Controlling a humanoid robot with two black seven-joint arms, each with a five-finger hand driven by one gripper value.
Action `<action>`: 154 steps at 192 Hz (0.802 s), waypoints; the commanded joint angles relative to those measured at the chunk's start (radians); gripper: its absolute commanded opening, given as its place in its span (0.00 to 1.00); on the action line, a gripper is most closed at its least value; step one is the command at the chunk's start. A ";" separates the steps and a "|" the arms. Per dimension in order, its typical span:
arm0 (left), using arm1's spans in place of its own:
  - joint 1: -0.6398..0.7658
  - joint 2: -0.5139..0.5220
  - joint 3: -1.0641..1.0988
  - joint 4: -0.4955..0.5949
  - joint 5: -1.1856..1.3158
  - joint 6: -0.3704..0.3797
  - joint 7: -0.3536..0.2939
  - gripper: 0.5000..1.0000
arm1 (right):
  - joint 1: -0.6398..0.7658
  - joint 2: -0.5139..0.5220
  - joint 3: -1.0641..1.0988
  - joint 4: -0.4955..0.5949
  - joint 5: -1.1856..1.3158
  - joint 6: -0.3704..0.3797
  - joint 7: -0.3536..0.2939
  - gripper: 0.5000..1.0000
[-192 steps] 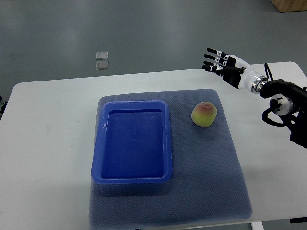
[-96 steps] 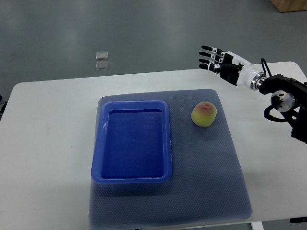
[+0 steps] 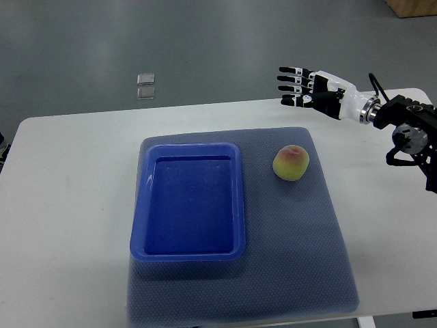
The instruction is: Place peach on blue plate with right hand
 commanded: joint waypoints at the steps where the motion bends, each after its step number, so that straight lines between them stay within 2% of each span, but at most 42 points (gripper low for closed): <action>1: 0.000 0.000 0.001 0.000 0.000 0.000 0.000 1.00 | 0.004 -0.024 0.000 0.024 -0.065 0.000 0.002 0.86; 29: 0.000 0.000 0.001 0.000 0.000 0.000 0.000 1.00 | 0.001 -0.081 -0.001 0.133 -0.176 0.000 0.014 0.86; 68: 0.000 0.000 0.001 0.000 0.000 0.000 0.000 1.00 | 0.006 -0.130 -0.006 0.187 -0.329 0.000 0.045 0.86; 112: 0.000 0.000 0.001 0.000 0.000 0.000 0.000 1.00 | 0.013 -0.233 -0.063 0.354 -0.512 0.000 0.089 0.86; 154: 0.000 0.000 0.001 0.000 0.000 0.000 0.000 1.00 | 0.029 -0.277 -0.118 0.428 -0.654 -0.049 0.129 0.86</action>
